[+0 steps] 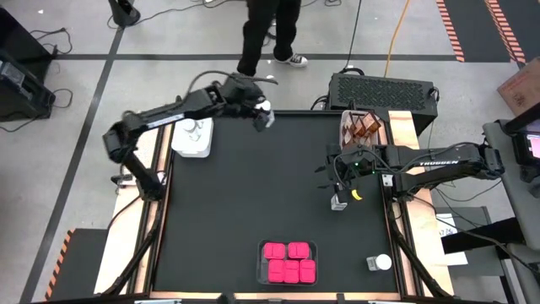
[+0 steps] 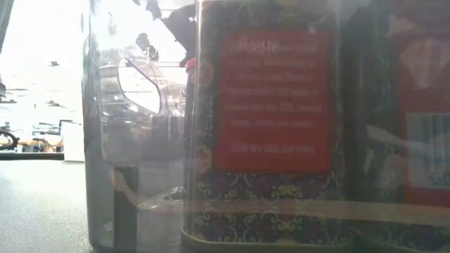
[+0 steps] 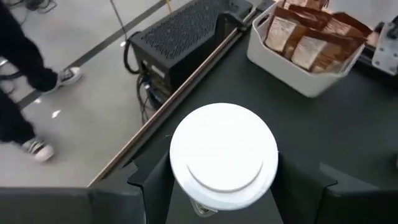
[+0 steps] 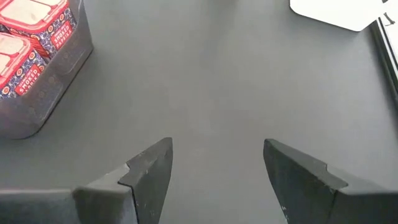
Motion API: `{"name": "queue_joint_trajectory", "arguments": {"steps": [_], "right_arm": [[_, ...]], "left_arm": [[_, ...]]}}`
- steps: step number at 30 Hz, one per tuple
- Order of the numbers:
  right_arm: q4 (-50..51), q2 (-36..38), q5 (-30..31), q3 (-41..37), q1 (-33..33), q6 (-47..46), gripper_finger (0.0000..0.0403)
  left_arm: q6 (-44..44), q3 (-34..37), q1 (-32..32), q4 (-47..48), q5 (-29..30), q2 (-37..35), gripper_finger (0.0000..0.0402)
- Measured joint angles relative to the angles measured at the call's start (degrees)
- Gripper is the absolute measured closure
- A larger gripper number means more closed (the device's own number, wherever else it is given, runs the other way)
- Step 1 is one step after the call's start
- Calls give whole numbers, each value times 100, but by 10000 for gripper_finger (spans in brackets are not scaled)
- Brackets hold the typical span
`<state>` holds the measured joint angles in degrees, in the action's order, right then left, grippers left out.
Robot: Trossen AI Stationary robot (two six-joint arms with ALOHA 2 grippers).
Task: Sort spices by type
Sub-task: Put the white seasoning bottle into the left white bin
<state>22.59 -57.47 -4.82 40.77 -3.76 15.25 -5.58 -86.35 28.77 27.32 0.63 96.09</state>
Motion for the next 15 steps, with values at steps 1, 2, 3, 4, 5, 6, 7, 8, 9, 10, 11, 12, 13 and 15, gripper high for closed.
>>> {"name": "queue_joint_trajectory", "arguments": {"steps": [1, 2, 3, 4, 5, 6, 7, 8, 9, 10, 11, 12, 13, 15], "right_arm": [[0, 0, 0, -2, 1, 23, 156], [0, 0, 0, 0, 1, 41, 156], [-2, -1, 0, 0, 1, 58, 156], [-7, -2, 0, 0, 0, 83, 156], [-16, -2, 0, 0, 0, 104, 156], [-39, -2, 0, 0, -1, 130, 156], [-82, -2, 0, -2, -1, 153, 156], [-131, -2, -2, -2, 0, 175, 156], [-159, -2, -2, -2, -1, 190, 156], [-166, -2, -2, -2, 0, 203, 156], [-163, -2, -2, -2, 1, 218, 156], [-158, -2, -2, -2, -1, 227, 156], [-153, -2, -2, -1, 0, 235, 156], [-136, -2, -3, -2, 1, 237, 156]], "left_arm": [[0, 0, -2, 222, 48, -161, 182], [1, 0, -4, 456, 110, -310, 182], [-4, 0, -11, 732, 213, -436, 182], [-9, 1, -31, 1008, 332, -554, 182], [-39, 22, -41, 1231, 434, -663, 182], [-111, 68, -43, 1403, 527, -780, 182], [-180, 138, -50, 1545, 588, -913, 182], [-257, 231, -54, 1661, 635, -1057, 182], [-326, 336, -57, 1757, 674, -1200, 182], [-426, 448, -57, 1822, 723, -1350, 182], [-468, 602, -57, 1848, 771, -1510, 182], [-559, 794, -59, 1848, 840, -1673, 182], [-674, 993, -57, 1839, 912, -1852, 182], [-898, 1430, -57, 1742, 1092, -2231, 182]]}}
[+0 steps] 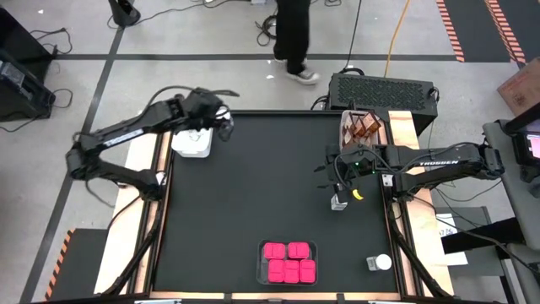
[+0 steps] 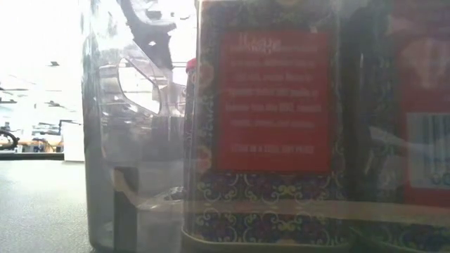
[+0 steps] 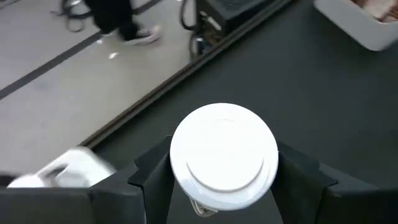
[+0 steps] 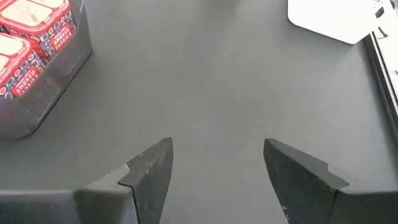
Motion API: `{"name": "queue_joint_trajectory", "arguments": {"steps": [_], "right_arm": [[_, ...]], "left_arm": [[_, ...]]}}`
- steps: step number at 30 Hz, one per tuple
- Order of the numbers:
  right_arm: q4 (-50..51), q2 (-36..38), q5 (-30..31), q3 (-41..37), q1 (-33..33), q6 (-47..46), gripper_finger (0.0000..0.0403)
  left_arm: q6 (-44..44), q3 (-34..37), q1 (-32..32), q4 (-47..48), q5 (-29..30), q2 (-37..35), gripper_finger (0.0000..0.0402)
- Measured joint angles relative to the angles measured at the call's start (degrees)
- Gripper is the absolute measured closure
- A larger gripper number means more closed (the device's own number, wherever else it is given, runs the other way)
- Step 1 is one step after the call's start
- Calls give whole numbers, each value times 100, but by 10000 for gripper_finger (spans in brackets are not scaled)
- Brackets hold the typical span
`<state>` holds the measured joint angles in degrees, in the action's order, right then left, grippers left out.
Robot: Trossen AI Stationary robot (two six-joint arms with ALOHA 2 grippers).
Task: Sort spices by type
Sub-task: Put the white seasoning bottle into the left white bin
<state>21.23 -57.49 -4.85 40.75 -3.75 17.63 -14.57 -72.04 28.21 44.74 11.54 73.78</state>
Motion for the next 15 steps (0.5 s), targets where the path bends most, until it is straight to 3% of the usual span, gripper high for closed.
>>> {"name": "queue_joint_trajectory", "arguments": {"steps": [7, 15], "right_arm": [[-33, 0, -321, 1, 0, 96, 156], [-271, -137, -321, 0, 0, 104, 156]], "left_arm": [[-831, 1278, 0, -16, 681, -1091, 182], [-844, 1836, 247, -102, 1106, -1532, 182]]}}
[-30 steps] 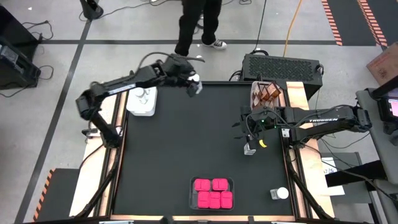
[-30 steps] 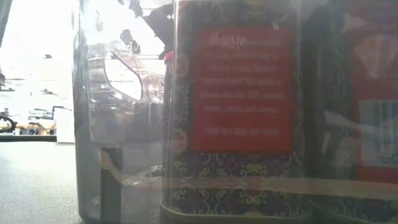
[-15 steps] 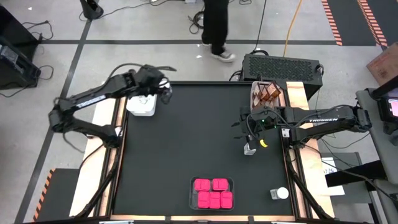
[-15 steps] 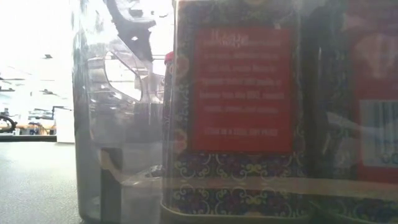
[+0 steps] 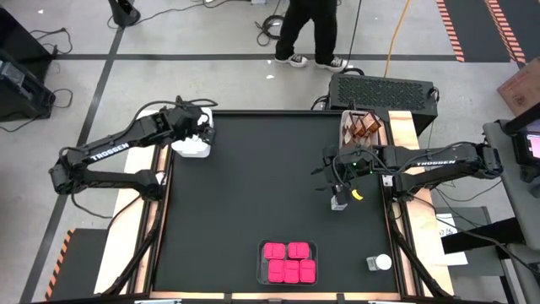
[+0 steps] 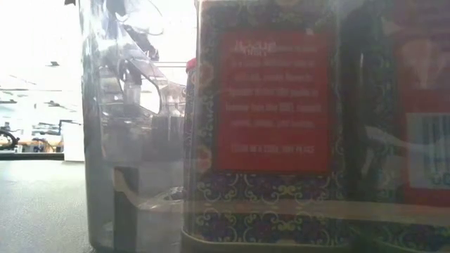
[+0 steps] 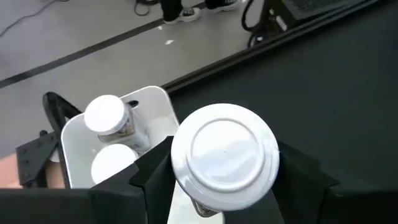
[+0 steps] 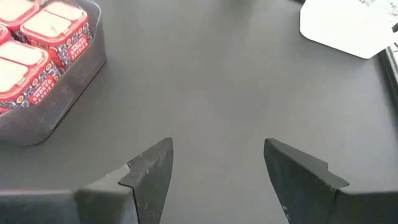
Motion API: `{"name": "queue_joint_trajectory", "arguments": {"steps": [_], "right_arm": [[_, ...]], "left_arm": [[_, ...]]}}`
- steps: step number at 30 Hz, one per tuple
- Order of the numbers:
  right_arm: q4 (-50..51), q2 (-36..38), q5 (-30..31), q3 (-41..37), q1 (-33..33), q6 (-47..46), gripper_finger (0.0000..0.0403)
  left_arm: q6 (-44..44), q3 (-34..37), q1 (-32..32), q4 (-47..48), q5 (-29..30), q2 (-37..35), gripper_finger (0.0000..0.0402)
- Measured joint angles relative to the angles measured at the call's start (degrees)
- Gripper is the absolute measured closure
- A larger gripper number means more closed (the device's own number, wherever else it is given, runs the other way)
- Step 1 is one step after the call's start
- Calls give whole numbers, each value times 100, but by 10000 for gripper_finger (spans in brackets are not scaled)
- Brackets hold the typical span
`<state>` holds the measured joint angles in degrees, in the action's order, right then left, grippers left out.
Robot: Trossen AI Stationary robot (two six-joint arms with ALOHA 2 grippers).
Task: Sort spices by type
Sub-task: Put the white seasoning bottle into the left white bin
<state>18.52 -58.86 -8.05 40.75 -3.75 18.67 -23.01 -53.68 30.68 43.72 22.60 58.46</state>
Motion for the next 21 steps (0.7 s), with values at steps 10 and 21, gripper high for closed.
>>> {"name": "queue_joint_trajectory", "arguments": {"steps": [10, 21], "right_arm": [[-66, -508, 0, 0, 0, -188, 156], [-673, -894, 0, 0, 0, -68, 156]], "left_arm": [[826, 100, 998, -638, -655, 391, 182], [1328, 100, 1672, -941, -939, 1020, 182]]}}
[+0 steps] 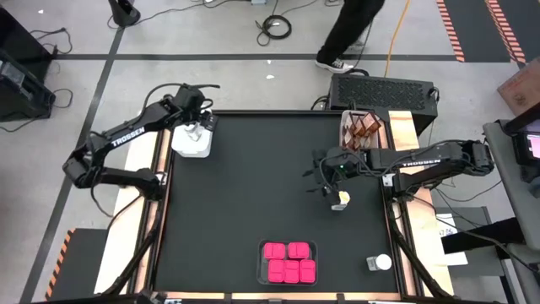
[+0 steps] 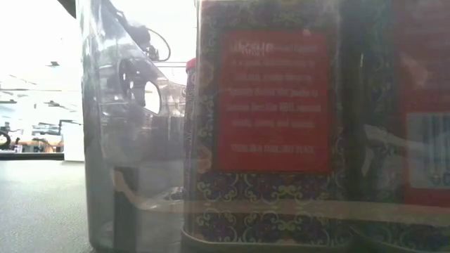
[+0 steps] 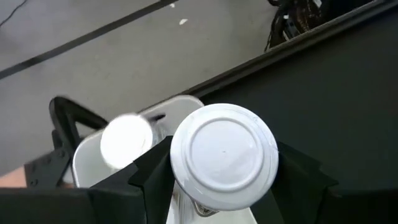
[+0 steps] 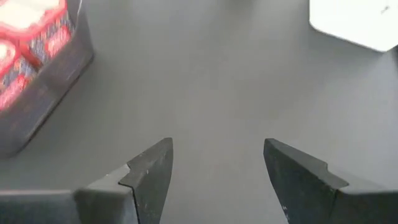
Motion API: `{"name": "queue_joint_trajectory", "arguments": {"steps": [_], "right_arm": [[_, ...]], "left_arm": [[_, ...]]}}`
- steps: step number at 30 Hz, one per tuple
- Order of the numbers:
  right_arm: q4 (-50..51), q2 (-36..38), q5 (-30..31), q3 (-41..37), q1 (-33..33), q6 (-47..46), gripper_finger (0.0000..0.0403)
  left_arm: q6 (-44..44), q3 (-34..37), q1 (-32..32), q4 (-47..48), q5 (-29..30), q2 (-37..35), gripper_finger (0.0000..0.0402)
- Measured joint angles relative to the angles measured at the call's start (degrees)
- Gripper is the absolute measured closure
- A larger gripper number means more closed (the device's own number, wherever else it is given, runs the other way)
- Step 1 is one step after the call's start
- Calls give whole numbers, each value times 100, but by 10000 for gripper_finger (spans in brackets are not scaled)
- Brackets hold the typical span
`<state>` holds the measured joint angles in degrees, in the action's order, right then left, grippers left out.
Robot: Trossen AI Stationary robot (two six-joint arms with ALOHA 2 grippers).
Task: Sort spices by type
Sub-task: Put the white seasoning bottle into the left white bin
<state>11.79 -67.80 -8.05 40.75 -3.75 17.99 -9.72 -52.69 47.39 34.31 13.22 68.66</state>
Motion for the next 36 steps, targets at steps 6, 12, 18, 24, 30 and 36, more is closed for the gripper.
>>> {"name": "queue_joint_trajectory", "arguments": {"steps": [6, 12, 18, 24, 30, 36], "right_arm": [[-268, 2, 30, 0, -2, -23, 156], [-264, 4, 41, 0, -2, -10, 156], [-294, -43, 37, 0, -2, 33, 156], [-286, -62, 26, 0, -2, 8, 156], [-245, -62, 19, 0, -2, -30, 156], [-212, -62, 20, 0, -2, -37, 156]], "left_arm": [[288, 0, 237, -255, -64, 457, 182], [457, -1, 397, -372, -72, 682, 182], [568, -2, 579, -683, -83, 852, 182], [614, -2, 726, -739, -160, 1117, 182], [585, -2, 772, -884, -247, 1303, 182], [577, -2, 772, -1007, -252, 1356, 182]]}}
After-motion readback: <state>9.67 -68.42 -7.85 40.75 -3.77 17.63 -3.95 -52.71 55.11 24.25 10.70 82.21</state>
